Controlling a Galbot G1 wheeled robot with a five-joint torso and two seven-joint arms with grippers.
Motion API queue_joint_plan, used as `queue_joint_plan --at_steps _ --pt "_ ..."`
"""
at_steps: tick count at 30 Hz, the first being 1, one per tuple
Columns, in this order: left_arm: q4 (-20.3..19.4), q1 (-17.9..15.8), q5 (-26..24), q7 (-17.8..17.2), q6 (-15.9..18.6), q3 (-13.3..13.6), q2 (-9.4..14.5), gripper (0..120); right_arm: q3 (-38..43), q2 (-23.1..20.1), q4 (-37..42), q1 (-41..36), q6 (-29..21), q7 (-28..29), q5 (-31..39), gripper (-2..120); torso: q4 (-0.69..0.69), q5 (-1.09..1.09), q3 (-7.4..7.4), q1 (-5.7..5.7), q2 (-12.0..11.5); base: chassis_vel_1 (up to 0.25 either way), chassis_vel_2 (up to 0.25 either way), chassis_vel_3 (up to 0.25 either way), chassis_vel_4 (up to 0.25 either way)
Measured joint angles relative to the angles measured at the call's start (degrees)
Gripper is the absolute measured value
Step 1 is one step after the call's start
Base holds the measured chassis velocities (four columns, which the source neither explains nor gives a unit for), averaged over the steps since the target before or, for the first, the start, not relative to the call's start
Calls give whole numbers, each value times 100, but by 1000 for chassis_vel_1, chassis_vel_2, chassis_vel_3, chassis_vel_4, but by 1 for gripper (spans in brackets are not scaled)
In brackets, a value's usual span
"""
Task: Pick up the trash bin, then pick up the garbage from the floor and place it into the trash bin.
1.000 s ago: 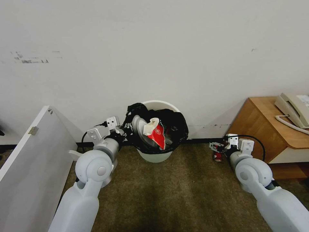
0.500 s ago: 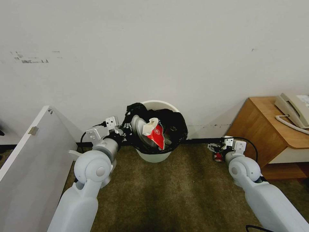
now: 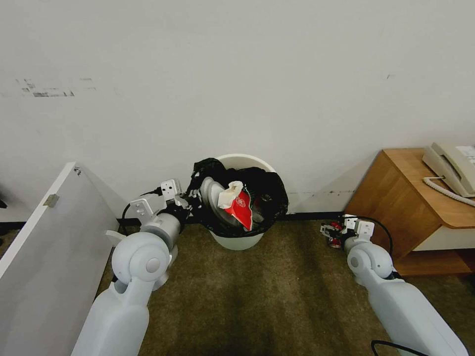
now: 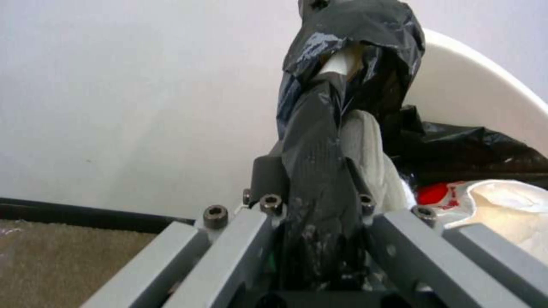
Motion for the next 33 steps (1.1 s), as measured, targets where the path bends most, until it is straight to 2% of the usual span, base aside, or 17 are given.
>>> queue_joint_plan --at_steps 13,23,33 --pt "32 -16 9 9 -7 6 -4 4 -51 563 -938 405 298 -258 -355 100 1 0 0 0 0 0 0 0 0" --pt "77 -44 6 17 -10 19 -24 4 -44 780 -1563 623 475 -503 -546 100 1 0 -1 0 0 0 0 0 0" --pt "77 -29 4 20 -13 16 -20 4 -37 805 -1899 767 591 -623 -673 100 0 0 -1 0 0 0 0 0 0"
